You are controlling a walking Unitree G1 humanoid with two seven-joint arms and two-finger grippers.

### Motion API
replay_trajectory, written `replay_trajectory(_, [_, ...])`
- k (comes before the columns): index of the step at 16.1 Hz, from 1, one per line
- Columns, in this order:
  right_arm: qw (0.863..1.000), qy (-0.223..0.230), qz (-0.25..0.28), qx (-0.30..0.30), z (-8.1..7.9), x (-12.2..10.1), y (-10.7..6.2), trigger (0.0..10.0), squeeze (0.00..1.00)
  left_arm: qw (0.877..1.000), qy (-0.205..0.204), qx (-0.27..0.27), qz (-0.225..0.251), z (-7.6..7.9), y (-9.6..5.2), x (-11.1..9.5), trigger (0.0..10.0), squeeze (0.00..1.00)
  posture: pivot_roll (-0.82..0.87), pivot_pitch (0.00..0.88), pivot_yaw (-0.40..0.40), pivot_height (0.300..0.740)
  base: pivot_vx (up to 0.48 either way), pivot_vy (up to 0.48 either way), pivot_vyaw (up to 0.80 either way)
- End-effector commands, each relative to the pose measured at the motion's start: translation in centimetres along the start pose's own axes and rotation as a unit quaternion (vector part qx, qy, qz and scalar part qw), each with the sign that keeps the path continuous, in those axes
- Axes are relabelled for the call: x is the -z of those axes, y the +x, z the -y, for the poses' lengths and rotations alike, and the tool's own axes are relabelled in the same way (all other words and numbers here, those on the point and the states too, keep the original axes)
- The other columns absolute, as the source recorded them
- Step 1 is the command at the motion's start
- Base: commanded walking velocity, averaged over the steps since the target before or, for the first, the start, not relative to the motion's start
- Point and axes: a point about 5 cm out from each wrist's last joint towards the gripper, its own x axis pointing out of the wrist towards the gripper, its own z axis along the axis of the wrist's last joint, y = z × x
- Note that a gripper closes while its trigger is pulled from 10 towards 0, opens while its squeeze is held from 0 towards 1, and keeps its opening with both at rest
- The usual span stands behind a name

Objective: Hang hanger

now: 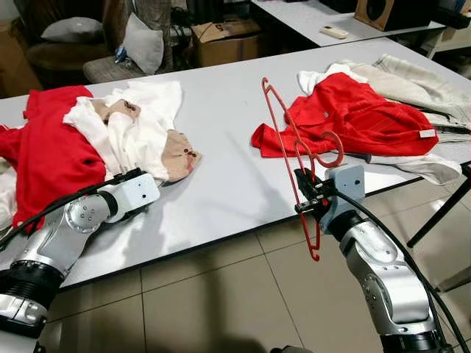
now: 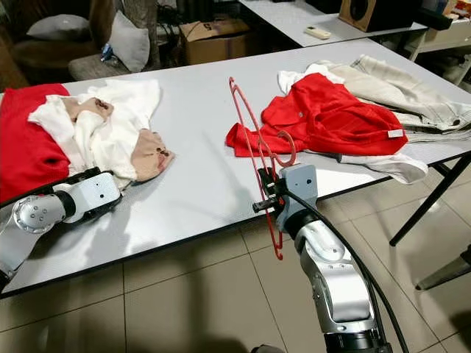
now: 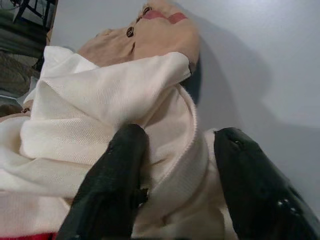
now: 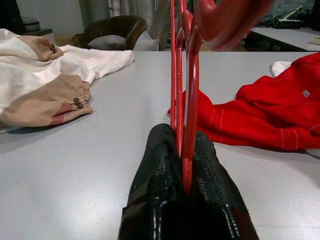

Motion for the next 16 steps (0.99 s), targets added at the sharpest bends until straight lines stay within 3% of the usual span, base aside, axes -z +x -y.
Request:
replay_trajectory(1, [1.0,-0.004,0.007,-0.001,-0.11,-0.25,0.08,10.0,0.0,1.0,0.01,-0.002,-0.003,-0.78,-0.21,0.14,0.0,0.0,-0.07,0.0,0.045,0.74,0.0,0.0,0.0])
replay_trajectory(16, [1.0,-0.007,0.019,-0.013,-0.17,-0.65,0.39,10.0,0.0,0.999,0.002,0.039,-0.024,-0.55,-0.12,0.94,0.0,0.0,-0.07,0.0,0.038,0.74,0.0,0.0,0.0])
